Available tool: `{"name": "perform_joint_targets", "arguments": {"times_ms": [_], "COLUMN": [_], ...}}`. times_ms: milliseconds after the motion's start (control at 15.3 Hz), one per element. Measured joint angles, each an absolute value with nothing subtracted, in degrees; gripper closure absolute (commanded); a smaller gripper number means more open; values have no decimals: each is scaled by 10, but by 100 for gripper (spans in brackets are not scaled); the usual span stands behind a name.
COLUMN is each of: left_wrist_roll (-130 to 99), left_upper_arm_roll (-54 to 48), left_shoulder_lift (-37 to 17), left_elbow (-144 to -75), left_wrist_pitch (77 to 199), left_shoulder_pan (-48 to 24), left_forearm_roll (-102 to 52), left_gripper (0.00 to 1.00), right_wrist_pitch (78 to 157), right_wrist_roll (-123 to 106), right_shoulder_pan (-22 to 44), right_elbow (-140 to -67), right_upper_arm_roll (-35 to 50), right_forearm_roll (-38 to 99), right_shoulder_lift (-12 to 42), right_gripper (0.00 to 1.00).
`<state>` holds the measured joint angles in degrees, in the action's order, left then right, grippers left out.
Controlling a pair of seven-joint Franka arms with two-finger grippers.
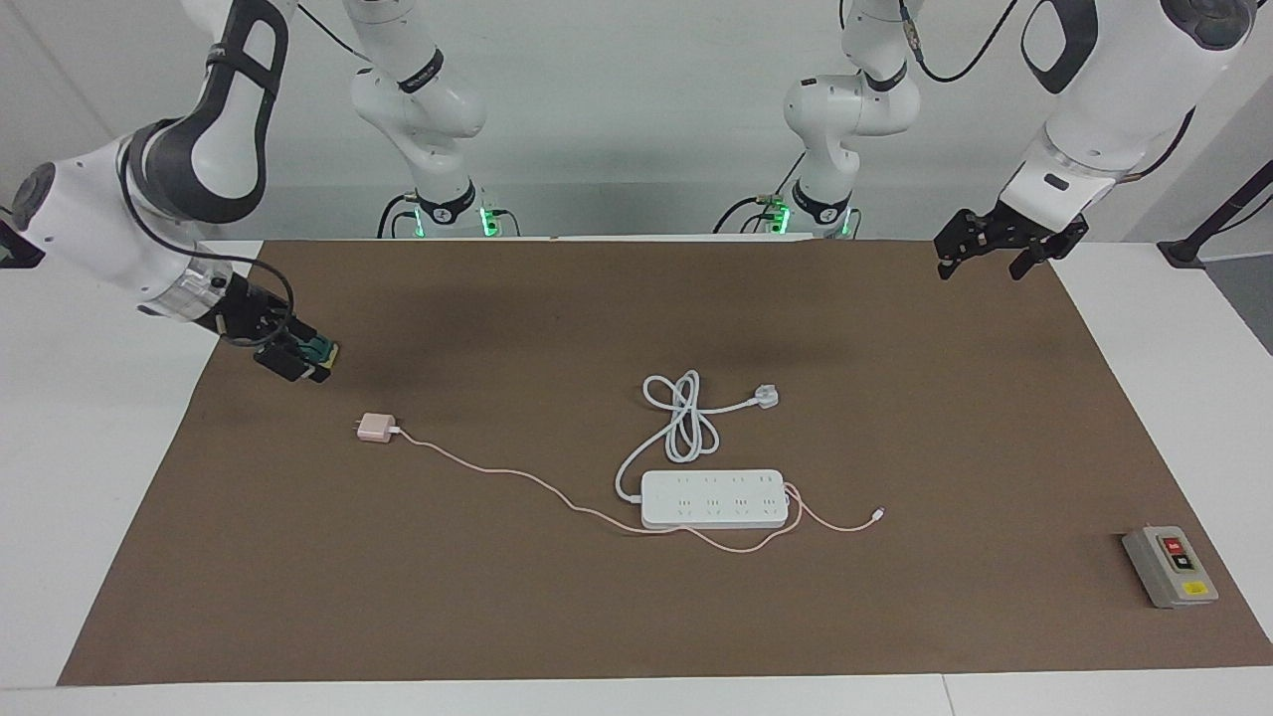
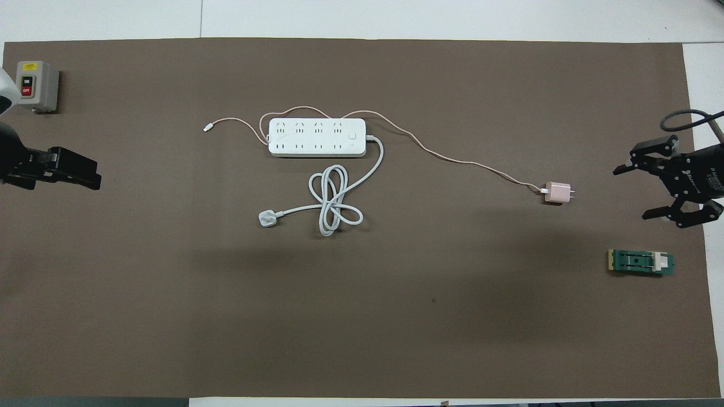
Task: Plug charger into power strip
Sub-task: 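Move the right gripper to the pink charger and close on it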
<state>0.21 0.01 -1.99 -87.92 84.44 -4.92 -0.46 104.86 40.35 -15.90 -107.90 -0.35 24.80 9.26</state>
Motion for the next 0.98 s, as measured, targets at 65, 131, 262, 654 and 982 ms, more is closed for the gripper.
{"name": "perform_joint_targets", "arguments": {"times_ms": [65, 131, 262, 654, 982], "left_wrist_roll": [2, 2, 2, 2, 2], "left_upper_arm_roll": [0, 0, 0, 0, 0], "left_shoulder_lift": [-20, -20, -20, -20, -20], "left_elbow": [-879, -879, -879, -879, -879], "left_wrist_pitch": [844, 844, 844, 844, 844], "left_shoulder_pan": [-49, -49, -49, -49, -49], "left_forearm_roll": [-5, -5, -5, -5, -5], "left_gripper": [0, 0, 0, 0, 0], "right_wrist_pitch": [1056, 1059, 1065, 1082, 1083], "right_wrist_roll": [426, 442, 454, 453, 451], "right_shoulder_pan": [-159, -159, -159, -159, -160], "right_elbow": [-1081, -1082, -1084, -1076, -1070], "right_upper_arm_roll": [-3, -2, -2, -2, -2], "right_forearm_roll": [261, 274, 298, 332, 349], "right_shoulder_lift": [104, 115, 146, 224, 237], "right_gripper": [0, 0, 0, 0, 0]}}
